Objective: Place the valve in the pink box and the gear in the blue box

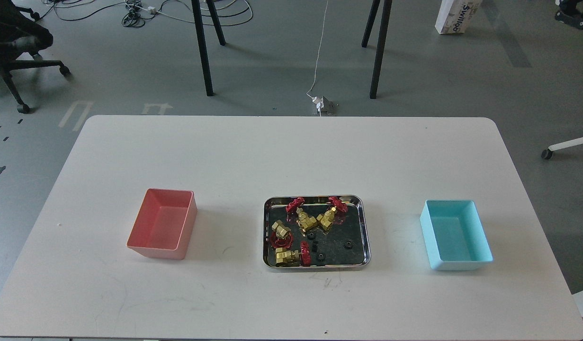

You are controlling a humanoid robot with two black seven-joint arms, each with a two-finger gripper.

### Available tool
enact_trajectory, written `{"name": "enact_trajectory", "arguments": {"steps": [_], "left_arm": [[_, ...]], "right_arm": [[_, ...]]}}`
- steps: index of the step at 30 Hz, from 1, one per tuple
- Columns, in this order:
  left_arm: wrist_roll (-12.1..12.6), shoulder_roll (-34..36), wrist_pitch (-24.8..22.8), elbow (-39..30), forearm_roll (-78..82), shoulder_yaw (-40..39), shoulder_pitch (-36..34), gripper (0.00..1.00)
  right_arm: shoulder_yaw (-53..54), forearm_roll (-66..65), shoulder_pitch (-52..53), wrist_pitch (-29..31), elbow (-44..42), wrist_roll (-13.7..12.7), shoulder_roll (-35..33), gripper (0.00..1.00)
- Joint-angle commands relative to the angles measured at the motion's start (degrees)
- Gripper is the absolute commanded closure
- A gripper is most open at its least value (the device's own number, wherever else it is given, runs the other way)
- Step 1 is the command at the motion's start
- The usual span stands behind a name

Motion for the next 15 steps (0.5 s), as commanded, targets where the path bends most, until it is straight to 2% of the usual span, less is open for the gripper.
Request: {"name": "enact_trajectory", "arguments": {"steps": [1, 4, 10, 11, 13, 14, 15], "left_arm": [[-0.71, 0.7, -1.29, -0.11, 1.47, -0.28, -0.14, 0.0], [-7.82, 2.71, -4.19, -2.56, 2.09, -0.09, 0.91, 0.0], [-9.68, 2.81, -10.35, 0.42, 0.15, -1.42, 2.31, 0.0], [-10.81, 2.2, -10.35, -0.19, 0.85, -1.24, 3.71, 0.01], [-14.93, 1.23, -10.09, -2.73, 5.83, -1.15, 6.35, 0.02], [-17.31, 1.23, -10.0, -4.57, 11.61, -1.15, 7.32, 0.02], [-18.55, 1.23, -9.65, -6.42, 18.37, -1.15, 8.02, 0.04]], "right_arm": [[-0.08, 0.09, 0.05, 0.02, -0.01, -0.19, -0.32, 0.01], [0.45, 0.0, 0.05, 0.02, 0.07, -0.18, -0.59, 0.01], [3.08, -0.52, -0.03, 0.1, -0.01, -0.1, -0.76, 0.01], [3.61, -0.7, -0.03, 0.1, 0.07, -0.1, -0.76, 0.01], [4.05, -1.74, 0.05, 0.1, 0.07, -0.1, -0.76, 0.01], [4.14, -3.06, 0.05, 0.19, 0.07, 0.25, -0.68, 0.01], [4.14, -3.94, 0.05, 0.28, 0.07, 0.69, -0.59, 0.01]]}}
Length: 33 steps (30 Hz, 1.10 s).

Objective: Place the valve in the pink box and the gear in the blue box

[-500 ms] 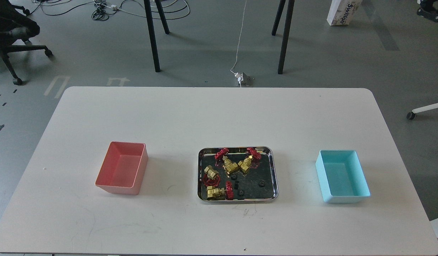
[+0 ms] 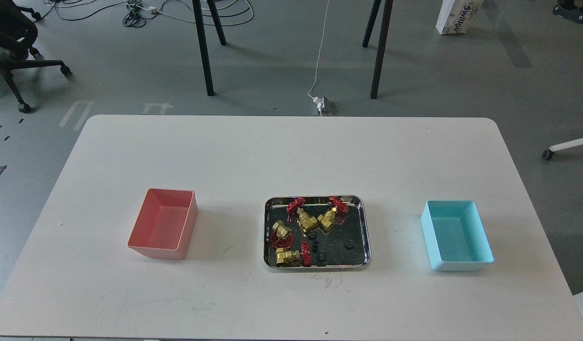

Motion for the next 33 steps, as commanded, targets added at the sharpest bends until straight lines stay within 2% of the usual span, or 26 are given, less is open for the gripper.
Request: {"name": "enact_trajectory", "arguments": {"steps": [1, 3, 6, 11, 15, 18, 25, 33], "left_arm": [[-5.01, -0.4, 1.43, -6.73, 21.36, 0.16, 3.46, 0.06], [-4.66, -0.4, 5.72, -11.92, 37.88, 0.78, 6.44, 0.08], [-1.51, -0.75, 11.62, -17.29, 59.51, 1.83, 12.94, 0.08], [5.26, -1.97, 12.16, -22.75, 83.71, 4.81, 23.4, 0.07], [9.04, -7.41, 12.16, -21.7, 97.35, 5.79, 29.83, 0.07], [11.77, -11.72, 11.9, -19.95, 99.07, 6.49, 34.75, 0.06], [13.0, -23.32, 11.72, -11.96, 99.07, 7.02, 41.26, 0.06], [13.27, -31.86, 11.72, -6.32, 99.07, 6.93, 43.64, 0.06]], "right_arm": [[0.35, -2.82, 0.12, 0.76, 0.09, 1.27, 0.18, 0.01], [0.35, -3.18, 0.21, 1.9, 0.18, 1.89, 0.09, 0.01], [0.18, -3.61, 0.29, 2.52, 0.09, 1.89, 0.0, 0.01], [0.18, -8.79, 1.52, 2.52, 0.26, 1.54, 0.0, 0.01], [0.18, -10.65, 2.4, 2.44, 0.44, 1.36, -0.09, 0.01], [0.18, -10.65, 2.58, 2.44, 0.44, 1.36, -0.17, 0.01], [0.18, -10.91, 2.67, 2.52, 0.44, 1.36, -0.53, 0.01], [0.18, -12.49, 2.75, 2.52, 0.44, 1.36, -0.44, 0.01]]}}
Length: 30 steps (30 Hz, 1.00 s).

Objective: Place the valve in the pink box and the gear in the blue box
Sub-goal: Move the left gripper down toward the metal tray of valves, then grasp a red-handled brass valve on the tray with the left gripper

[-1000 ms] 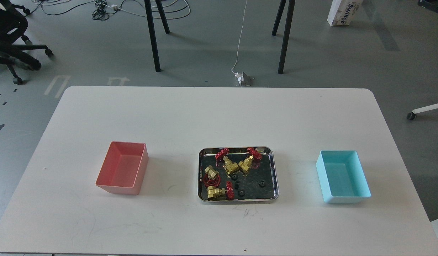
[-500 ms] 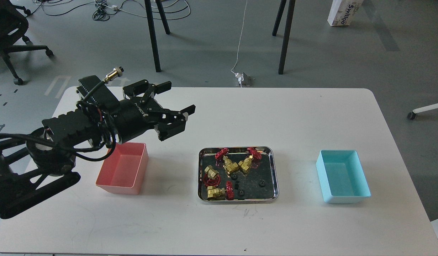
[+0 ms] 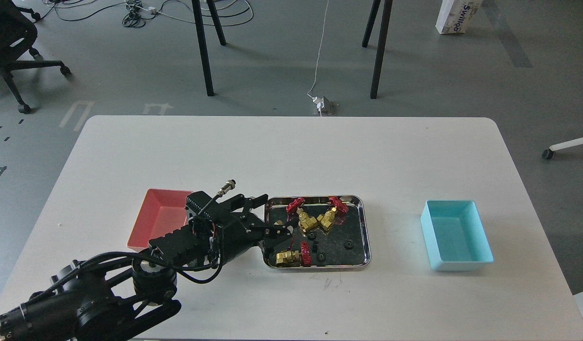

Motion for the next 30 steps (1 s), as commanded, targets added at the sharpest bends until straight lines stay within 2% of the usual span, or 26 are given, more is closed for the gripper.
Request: {"name": "enact_trajectory", "arguments": {"steps": [1, 11, 17, 30], "left_arm": [[0.02, -2.31, 0.0, 1.9, 0.0, -0.07, 0.29, 0.06], [-0.51, -6.0, 0.44, 9.37, 0.0, 0.02, 0.12, 0.06], [-0.68, -7.41, 0.35, 10.08, 0.0, 0.19, 0.12, 0.07], [-1.48, -6.36, 0.0, 10.78, 0.0, 0.55, 0.38, 0.29]], "right_arm": [[0.01, -0.39, 0.0, -0.01, -0.02, -0.02, 0.12, 0.01], [0.01, -0.39, 0.09, -0.01, -0.19, -0.02, 0.29, 0.01], [-0.08, -0.48, 0.09, -0.01, -0.37, 0.06, 0.38, 0.01], [-0.17, -1.62, 0.53, -0.18, -0.63, -0.02, 0.65, 0.01]]}}
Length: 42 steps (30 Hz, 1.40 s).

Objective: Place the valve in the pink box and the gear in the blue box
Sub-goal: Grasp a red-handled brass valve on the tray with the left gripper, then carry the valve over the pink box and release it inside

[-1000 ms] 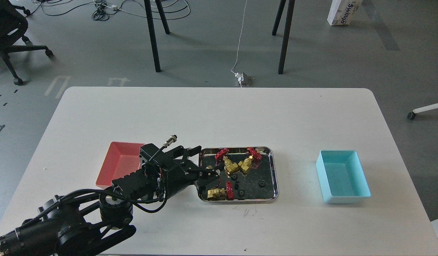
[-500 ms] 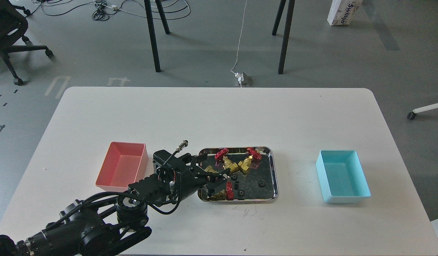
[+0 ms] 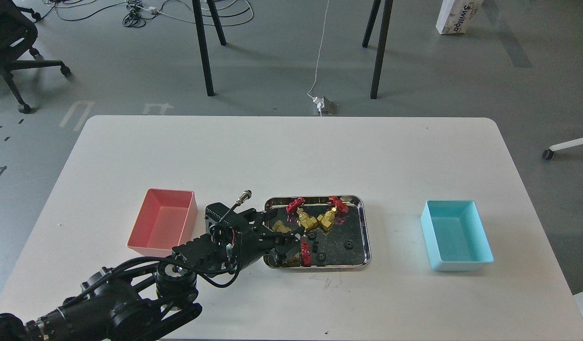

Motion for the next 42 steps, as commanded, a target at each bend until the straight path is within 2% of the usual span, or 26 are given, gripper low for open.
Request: {"name": "enact_trajectory", "arguments": {"steps": [1, 6, 7, 10, 12, 18, 22, 24, 26, 30, 33, 37, 42], "left_arm": [[-0.2, 0.03, -0.15, 0.0, 0.0, 0.0, 0.37, 0.32], [-0.64, 0.03, -0.32, -0.09, 0.0, 0.0, 1.07, 0.46], [-0.64, 0.03, -0.41, -0.09, 0.0, 0.0, 1.16, 0.51], [-0.55, 0.03, -1.81, -0.52, 0.0, -0.09, 1.16, 0.76], [-0.2, -0.06, -2.96, -0.79, 0.0, -0.17, 1.16, 0.82], [0.42, -0.33, -3.23, -2.28, 0.0, -1.75, 0.19, 0.82], [1.9, 1.77, -4.01, -7.89, 0.0, -9.03, -1.04, 0.81], [3.05, 5.72, -4.81, -12.11, 0.0, -12.9, -1.04, 0.81], [3.14, 10.9, -4.9, -16.15, 0.0, -15.46, -0.69, 0.81], [3.23, 23.2, -3.67, -19.94, -0.55, -16.17, 3.08, 0.81], [3.14, 29.89, -2.79, -22.05, -0.72, -16.52, 6.86, 0.81], [2.44, 34.3, -1.56, -22.06, -1.07, -16.43, 9.41, 0.81], [1.91, 34.39, -0.94, -18.99, -1.96, -16.43, 10.3, 0.8]], "right_arm": [[-0.2, -0.07, 0.43, -0.08, -0.03, 0.06, 0.01, 0.01], [-0.29, -0.07, 0.52, -0.08, -0.03, -0.03, 0.01, 0.01], [-0.29, -0.07, 0.52, -0.08, -0.12, -0.03, 0.01, 0.01], [-0.55, -0.07, 0.43, -0.16, -0.12, -0.03, -0.08, 0.01], [-0.55, -0.25, 0.43, -0.25, -0.21, -0.03, 0.01, 0.01], [-0.73, -1.39, 0.08, -0.25, -0.73, -0.03, 0.1, 0.01], [-0.82, -1.39, -0.27, -0.16, -1.88, -0.03, 0.1, 0.01], [-0.9, -1.39, -0.36, -0.25, -2.14, -0.03, 0.1, 0.01], [-0.9, -1.39, -0.36, -0.25, -2.14, -0.03, 0.1, 0.01], [-0.82, -1.39, -0.27, -0.25, -2.14, 0.06, 0.1, 0.01], [-0.82, -1.39, -0.18, -0.25, -2.14, 0.06, 0.1, 0.01], [-0.82, -1.39, -0.1, -0.25, -2.49, 0.06, 0.18, 0.01], [-0.82, -1.39, 0.17, -0.25, -2.84, 0.06, 0.45, 0.01]]}}
